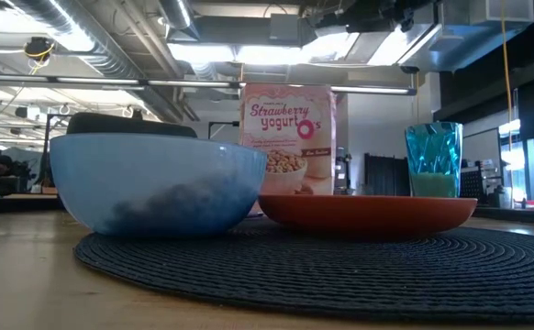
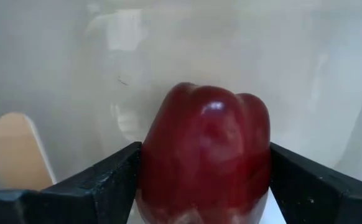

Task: Arrange a breakfast setting
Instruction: Put the red apple from the white bin on the orange plate

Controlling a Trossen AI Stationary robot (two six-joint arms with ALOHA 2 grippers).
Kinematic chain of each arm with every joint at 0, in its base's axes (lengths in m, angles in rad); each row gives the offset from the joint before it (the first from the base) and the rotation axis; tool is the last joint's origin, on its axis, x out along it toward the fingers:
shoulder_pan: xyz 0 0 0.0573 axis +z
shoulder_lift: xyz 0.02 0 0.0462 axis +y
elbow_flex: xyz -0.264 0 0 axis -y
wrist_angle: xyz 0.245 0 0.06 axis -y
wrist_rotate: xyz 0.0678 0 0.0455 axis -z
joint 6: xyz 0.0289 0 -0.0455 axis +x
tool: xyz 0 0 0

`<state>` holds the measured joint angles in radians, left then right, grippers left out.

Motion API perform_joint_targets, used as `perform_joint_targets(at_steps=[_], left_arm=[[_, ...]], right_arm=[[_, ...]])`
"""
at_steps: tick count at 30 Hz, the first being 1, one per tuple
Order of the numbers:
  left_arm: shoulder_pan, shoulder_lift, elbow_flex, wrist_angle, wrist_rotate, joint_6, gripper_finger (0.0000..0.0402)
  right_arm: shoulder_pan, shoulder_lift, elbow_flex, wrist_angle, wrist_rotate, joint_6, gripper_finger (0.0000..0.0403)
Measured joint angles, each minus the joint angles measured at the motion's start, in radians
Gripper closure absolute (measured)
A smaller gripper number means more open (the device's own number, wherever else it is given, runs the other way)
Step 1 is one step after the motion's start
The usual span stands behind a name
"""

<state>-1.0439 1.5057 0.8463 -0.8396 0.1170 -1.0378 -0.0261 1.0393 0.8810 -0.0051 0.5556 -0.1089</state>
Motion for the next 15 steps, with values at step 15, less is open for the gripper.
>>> perform_joint_targets(at_steps=[15], left_arm=[[0.001, 0.047, 0.022, 0.033, 0.069, 0.047, 0.0111]], right_arm=[[0.0, 0.0, 0.0, 0.004, 0.0, 0.0, 0.0184]])
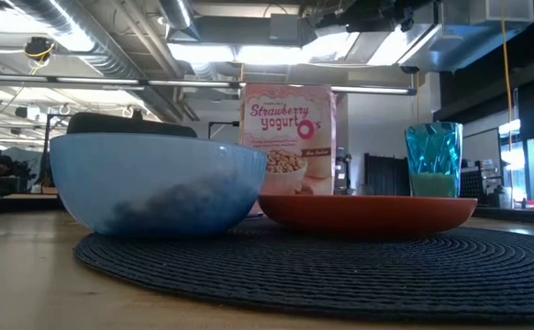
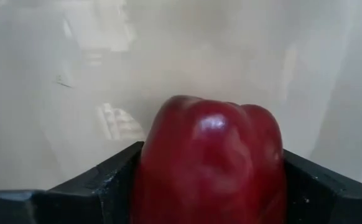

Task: Arrange a breakfast setting
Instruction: Put the red apple from the white bin on the orange plate

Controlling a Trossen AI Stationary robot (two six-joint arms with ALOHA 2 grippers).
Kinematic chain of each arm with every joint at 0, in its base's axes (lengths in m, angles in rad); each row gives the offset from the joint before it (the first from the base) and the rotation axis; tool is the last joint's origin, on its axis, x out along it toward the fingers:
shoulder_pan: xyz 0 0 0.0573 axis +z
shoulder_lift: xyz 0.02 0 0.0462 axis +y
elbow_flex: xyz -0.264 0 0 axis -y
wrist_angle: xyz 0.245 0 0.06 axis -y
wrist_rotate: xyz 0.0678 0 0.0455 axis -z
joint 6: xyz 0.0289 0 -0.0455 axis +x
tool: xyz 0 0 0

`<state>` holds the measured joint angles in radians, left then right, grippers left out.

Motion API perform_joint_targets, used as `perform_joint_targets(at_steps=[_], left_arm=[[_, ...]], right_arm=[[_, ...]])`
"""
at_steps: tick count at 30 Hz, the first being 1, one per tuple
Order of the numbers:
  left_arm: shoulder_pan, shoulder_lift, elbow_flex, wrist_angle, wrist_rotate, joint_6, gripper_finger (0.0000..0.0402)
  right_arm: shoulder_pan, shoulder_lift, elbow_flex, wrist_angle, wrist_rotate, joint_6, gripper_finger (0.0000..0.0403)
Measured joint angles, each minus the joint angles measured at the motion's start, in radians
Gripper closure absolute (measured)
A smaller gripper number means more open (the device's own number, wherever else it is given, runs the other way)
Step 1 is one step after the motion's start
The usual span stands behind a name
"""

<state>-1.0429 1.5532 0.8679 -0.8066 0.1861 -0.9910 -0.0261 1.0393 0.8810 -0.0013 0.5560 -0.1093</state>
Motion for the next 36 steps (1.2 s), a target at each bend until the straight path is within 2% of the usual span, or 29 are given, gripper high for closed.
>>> perform_joint_targets(at_steps=[5, 9, 13, 16, 21, 23, 25, 28, 30, 34, 36], left_arm=[[0.0, -0.003, 0.049, -0.041, 0.032, -0.024, 0.0109], [0.0, -0.004, 0.132, -0.168, 0.025, -0.009, 0.0102], [-0.001, -0.004, 0.24, -0.352, -0.104, 0.05, 0.01], [0.0, -0.004, 0.321, -0.482, -0.29, 0.087, 0.01], [0.004, -0.039, 0.402, -0.581, -0.691, 0.103, 0.0099], [0.01, -0.067, 0.405, -0.582, -0.853, 0.091, 0.0099], [0.017, -0.102, 0.405, -0.585, -1.021, 0.088, 0.0099], [0.03, -0.155, 0.405, -0.578, -1.278, 0.088, 0.0098], [0.043, -0.189, 0.405, -0.553, -1.433, 0.084, 0.0098], [0.086, -0.235, 0.405, -0.509, -1.697, 0.048, 0.0098], [0.119, -0.251, 0.405, -0.509, -1.755, -0.045, 0.0098]], right_arm=[[0.0, 0.0, 0.0, 0.001, 0.0, 0.003, 0.0184], [0.0, 0.0, 0.0, 0.003, 0.0, 0.032, 0.0184], [0.002, -0.001, 0.0, 0.016, -0.004, 0.063, 0.0185], [0.028, -0.002, 0.0, 0.02, -0.026, 0.078, 0.0185], [0.103, -0.002, 0.0, 0.034, -0.066, 0.078, 0.0185], [0.123, 0.0, 0.0, 0.035, -0.128, 0.086, 0.0185], [0.136, 0.017, 0.0, 0.062, -0.239, 0.113, 0.0185], [0.162, 0.056, -0.035, 0.203, -0.402, 0.132, 0.0185], [0.18, 0.091, -0.059, 0.351, -0.47, 0.134, 0.0185], [0.21, 0.181, -0.086, 0.591, -0.526, 0.15, 0.0185], [0.219, 0.24, -0.092, 0.67, -0.541, 0.155, 0.0185]])
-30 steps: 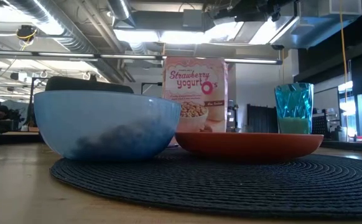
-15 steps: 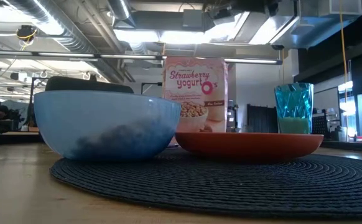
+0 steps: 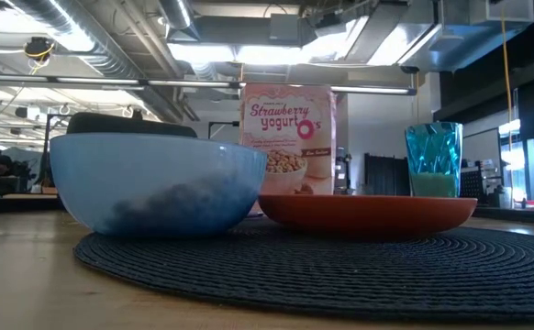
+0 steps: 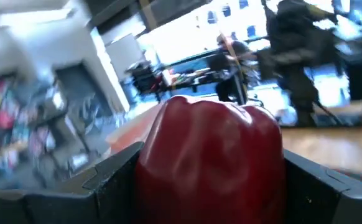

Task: Arrange a breakfast setting
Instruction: Put the red apple from the white bin on the orange plate

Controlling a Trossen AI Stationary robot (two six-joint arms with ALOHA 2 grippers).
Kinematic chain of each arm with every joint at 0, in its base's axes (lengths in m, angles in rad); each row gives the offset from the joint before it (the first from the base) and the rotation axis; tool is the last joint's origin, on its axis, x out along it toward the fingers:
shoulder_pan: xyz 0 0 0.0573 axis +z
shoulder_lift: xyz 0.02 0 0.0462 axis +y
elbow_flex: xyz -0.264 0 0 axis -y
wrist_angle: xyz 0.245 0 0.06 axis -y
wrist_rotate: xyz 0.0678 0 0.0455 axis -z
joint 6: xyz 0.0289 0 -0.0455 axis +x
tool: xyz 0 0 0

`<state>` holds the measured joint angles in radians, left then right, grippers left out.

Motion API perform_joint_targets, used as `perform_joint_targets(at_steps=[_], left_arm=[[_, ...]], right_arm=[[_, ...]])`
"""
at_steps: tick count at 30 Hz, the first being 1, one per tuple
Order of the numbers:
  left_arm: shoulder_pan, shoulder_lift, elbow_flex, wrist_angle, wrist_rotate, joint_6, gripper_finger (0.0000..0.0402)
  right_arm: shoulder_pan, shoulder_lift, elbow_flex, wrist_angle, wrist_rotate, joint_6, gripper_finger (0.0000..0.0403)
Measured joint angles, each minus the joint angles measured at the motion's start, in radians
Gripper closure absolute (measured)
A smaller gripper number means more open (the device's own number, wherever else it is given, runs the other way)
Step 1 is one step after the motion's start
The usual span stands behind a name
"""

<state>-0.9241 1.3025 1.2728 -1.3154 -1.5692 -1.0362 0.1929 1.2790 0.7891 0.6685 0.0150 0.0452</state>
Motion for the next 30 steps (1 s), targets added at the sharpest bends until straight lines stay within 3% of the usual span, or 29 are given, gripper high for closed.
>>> perform_joint_targets(at_steps=[6, 14, 20, 30], left_arm=[[0.185, -0.033, 0.0, 0.019, 0.015, -0.321, 0.0098], [0.389, -0.062, 0.0, 0.275, 0.037, -0.418, 0.0098], [0.478, 0.01, 0.0, 0.561, 0.105, -0.298, 0.0098], [0.553, 0.125, 0.0, 1.089, 0.402, 0.12, 0.0098]], right_arm=[[0.004, 0.176, 0.001, 0.227, 0.008, -0.047, 0.0185], [0.003, 0.27, 0.002, 0.37, 0.021, -0.042, 0.0185], [0.003, 0.323, 0.05, 0.406, 0.019, -0.023, 0.0185], [-0.013, 0.395, 0.097, 0.402, -0.035, 0.054, 0.0185]])
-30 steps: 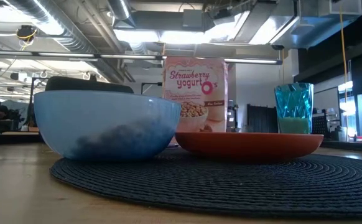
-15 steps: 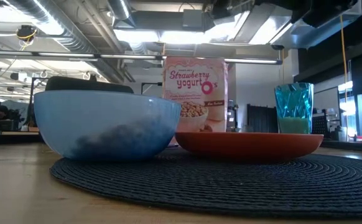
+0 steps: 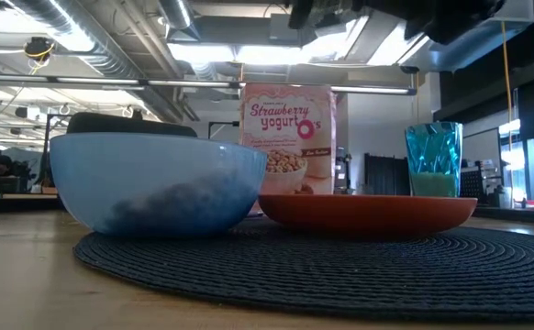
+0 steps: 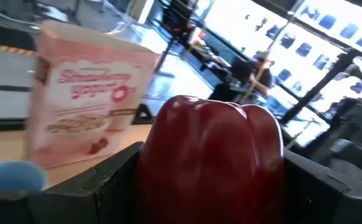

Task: Arrange a breakfast setting
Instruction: Put the red apple from the white bin on the orange plate

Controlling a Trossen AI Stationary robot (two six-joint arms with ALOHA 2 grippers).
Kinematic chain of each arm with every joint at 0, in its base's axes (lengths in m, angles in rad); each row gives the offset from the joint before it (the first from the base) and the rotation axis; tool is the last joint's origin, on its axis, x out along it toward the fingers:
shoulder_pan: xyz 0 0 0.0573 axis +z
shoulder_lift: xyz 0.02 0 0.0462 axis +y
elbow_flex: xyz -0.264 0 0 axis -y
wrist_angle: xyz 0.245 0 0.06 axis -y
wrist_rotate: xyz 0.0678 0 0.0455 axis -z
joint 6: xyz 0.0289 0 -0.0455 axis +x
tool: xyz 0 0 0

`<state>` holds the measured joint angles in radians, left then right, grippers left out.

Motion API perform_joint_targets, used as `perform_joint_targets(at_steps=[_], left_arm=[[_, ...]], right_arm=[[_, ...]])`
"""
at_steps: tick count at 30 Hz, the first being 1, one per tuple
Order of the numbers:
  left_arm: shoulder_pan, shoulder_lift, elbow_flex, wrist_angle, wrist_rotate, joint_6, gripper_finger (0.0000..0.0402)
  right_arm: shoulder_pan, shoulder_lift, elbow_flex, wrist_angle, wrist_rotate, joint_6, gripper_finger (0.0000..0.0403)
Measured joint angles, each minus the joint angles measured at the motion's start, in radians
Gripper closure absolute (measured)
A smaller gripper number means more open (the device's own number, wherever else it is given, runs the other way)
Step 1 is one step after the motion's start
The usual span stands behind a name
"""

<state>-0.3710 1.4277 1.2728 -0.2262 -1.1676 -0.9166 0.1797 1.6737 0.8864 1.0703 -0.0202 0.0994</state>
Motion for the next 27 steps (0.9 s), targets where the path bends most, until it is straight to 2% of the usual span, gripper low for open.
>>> perform_joint_targets(at_steps=[9, 16, 27], left_arm=[[0.003, 0.011, 0.0, 0.18, 0.041, 0.18, 0.0098], [0.014, 0.022, 0.0, 0.201, 0.067, 0.201, 0.0098], [0.05, 0.06, 0.0, 0.274, 0.168, 0.194, 0.0098]], right_arm=[[-0.057, -0.001, 0.0, 0.009, -0.044, 0.117, 0.0185], [-0.058, -0.001, -0.001, 0.041, -0.079, 0.201, 0.0188], [-0.058, -0.001, -0.001, 0.035, -0.04, 0.227, 0.0285]])
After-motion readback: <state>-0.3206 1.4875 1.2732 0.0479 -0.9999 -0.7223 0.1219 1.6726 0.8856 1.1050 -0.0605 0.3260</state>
